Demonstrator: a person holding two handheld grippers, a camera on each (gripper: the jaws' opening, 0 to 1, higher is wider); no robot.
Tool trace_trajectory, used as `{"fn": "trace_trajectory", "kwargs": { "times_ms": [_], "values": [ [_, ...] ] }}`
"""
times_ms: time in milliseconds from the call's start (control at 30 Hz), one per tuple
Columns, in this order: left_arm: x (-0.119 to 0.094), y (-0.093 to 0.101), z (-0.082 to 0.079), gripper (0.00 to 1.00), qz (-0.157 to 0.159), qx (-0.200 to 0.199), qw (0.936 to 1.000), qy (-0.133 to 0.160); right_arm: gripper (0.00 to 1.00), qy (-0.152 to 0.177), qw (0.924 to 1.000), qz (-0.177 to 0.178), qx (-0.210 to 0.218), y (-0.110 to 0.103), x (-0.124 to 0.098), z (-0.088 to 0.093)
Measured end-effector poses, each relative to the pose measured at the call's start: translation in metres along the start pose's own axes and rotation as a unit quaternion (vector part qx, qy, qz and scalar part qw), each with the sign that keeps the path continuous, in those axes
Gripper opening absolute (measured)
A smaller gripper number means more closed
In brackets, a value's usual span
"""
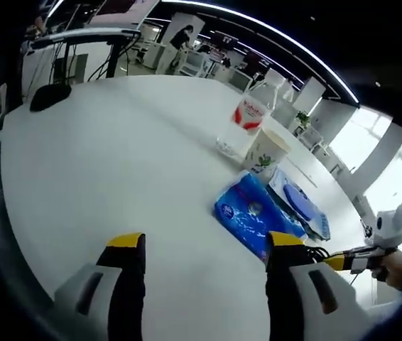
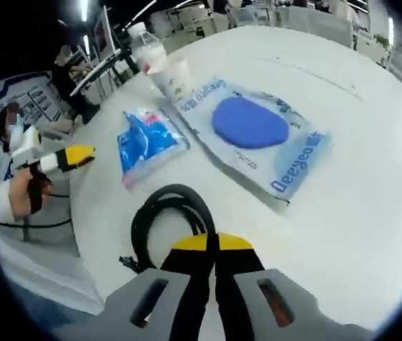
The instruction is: Arrange the tabletop items into an orderly group along one side of the table until the central work area is clear of visible clutter.
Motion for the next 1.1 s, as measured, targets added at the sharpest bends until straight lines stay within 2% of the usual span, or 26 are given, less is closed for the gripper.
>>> {"fn": "trace_trajectory", "kwargs": {
  "times_ms": [67, 167, 300, 433, 500, 767, 933, 1000, 1100],
  "values": [
    [-0.001, 0.001, 0.000, 0.69, 0.001, 0.000, 1.0000, 0.002, 0.00, 0.005, 0.9994, -0.014, 0.031, -0.001, -0.001, 0.000],
    [-0.001, 0.005, 0.000, 0.71, 0.008, -0.005, 0.9999, 0.005, 0.00, 0.010, 0.9982, -0.029, 0.052, -0.002, -0.006, -0.004],
    [-0.003, 0.011, 0.000, 0.71, 0.019, -0.001, 0.9997, 0.013, 0.00, 0.042, 0.9945, -0.053, 0.080, -0.003, -0.032, -0.011],
    [-0.002, 0.012, 0.001, 0.71, 0.022, 0.001, 0.9997, 0.011, 0.00, 0.071, 0.9905, -0.052, 0.106, 0.005, -0.056, -0.012],
    [-0.001, 0.013, 0.002, 0.71, 0.023, 0.003, 0.9997, 0.008, 0.00, 0.094, 0.9840, -0.054, 0.141, 0.014, -0.070, -0.013],
    [0.000, 0.021, 0.002, 0.72, 0.032, 0.014, 0.9994, 0.003, 0.00, 0.151, 0.9665, -0.045, 0.202, 0.046, -0.114, -0.009],
    [0.001, 0.022, 0.003, 0.71, 0.033, 0.016, 0.9993, 0.000, 0.00, 0.175, 0.9547, -0.041, 0.237, 0.063, -0.132, -0.001],
    [0.001, 0.022, 0.004, 0.71, 0.034, 0.017, 0.9993, -0.003, 0.00, 0.180, 0.9527, -0.038, 0.242, 0.069, -0.137, 0.003],
    [0.001, 0.023, 0.005, 0.71, 0.034, 0.020, 0.9992, -0.005, 0.00, 0.186, 0.9483, -0.039, 0.254, 0.079, -0.135, 0.012]
  ]
}}
Point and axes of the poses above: the point that each gripper's makers call its tool centre point, and the gripper's own axes: x roughly forward along the fingers, y roughly to its right, z roughly out of its underside, the point moved 5 cm from there along -x, roughly backward along the fingers, and after that the axes turned 5 degrees about z, right-handed, at the moved point
